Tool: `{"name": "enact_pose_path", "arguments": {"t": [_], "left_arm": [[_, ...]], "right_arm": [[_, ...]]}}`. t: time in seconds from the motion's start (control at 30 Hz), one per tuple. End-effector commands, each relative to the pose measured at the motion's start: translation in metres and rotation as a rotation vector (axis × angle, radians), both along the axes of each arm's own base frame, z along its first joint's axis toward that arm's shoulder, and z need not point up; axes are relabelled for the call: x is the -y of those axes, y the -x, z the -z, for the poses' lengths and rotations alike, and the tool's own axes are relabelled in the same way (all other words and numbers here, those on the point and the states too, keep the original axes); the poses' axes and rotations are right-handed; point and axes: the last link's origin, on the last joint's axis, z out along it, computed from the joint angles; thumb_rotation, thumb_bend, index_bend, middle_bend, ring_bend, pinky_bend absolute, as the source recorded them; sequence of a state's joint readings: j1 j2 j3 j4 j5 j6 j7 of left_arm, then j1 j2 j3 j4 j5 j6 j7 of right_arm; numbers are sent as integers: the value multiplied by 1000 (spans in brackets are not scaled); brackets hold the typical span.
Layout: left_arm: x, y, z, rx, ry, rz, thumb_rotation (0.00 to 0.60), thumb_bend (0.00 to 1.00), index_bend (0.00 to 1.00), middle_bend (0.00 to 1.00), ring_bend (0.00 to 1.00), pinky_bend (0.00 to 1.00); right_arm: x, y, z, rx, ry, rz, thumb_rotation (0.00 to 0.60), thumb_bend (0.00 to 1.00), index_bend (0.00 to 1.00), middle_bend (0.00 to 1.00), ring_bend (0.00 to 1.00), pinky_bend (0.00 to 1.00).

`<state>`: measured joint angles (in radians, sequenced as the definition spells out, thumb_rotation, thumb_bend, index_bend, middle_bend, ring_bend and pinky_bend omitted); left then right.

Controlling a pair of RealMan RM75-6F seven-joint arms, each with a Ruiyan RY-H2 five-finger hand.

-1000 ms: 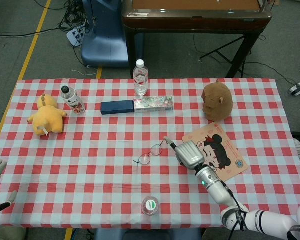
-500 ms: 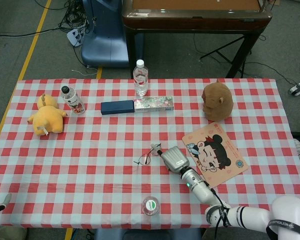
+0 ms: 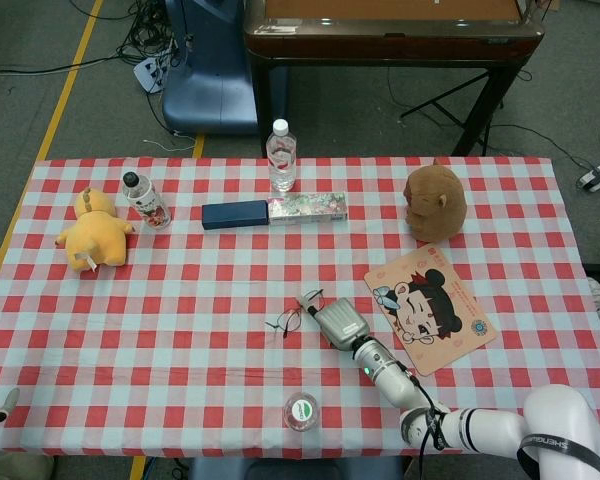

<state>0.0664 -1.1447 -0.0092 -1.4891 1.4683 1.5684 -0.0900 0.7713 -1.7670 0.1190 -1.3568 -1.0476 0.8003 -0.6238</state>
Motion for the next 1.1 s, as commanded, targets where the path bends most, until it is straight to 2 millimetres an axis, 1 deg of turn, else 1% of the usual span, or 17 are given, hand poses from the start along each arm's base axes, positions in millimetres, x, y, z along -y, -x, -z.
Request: {"name": "enact_pose_path", "arguments": {"t": [0.03,0.2,0.33,0.47,0.6,0.8,0.9,1.0,1.1], "left_arm": [[0,0,0,-1,1,-2,600,320,0,0,0,0],[0,0,2,-1,7,1,600,320,0,0,0,0],[-1,-3,3,-1,8,11,600,320,0,0,0,0],[-1,-4,3,-2,7,12,600,320,0,0,0,0],[0,-5,2,-1,4,15,600,320,0,0,0,0],[1,-3,0,-1,0,7,600,320,0,0,0,0],[1,-1,-1,-1,0,4,600,320,0,0,0,0],[1,-1,-1,0,-1,3,600,320,0,0,0,0],[1,1,-1,1,1,0,600,321,0,0,0,0]], "right_arm": [[-10,-6,-13,62,16,-51,600,685,0,905,890,835],[-35,-7,-30,80,-1,-135,600,685,0,905,890,835],[-49,-8,-35,65,-18,-194,600,685,0,905,890,835],[-58,-17,-36,65,-30,-241,600,685,0,905,891,835],[-57,-29,-28,58,-43,-274,600,685,0,905,893,835],[-54,-52,-5,42,-75,-307,600,685,0,905,894,835],[-50,-59,3,33,-47,-321,600,685,0,905,895,835],[-47,-60,5,31,-3,-318,600,685,0,905,901,836],[-41,-54,3,33,36,-278,600,686,0,906,904,836]]}}
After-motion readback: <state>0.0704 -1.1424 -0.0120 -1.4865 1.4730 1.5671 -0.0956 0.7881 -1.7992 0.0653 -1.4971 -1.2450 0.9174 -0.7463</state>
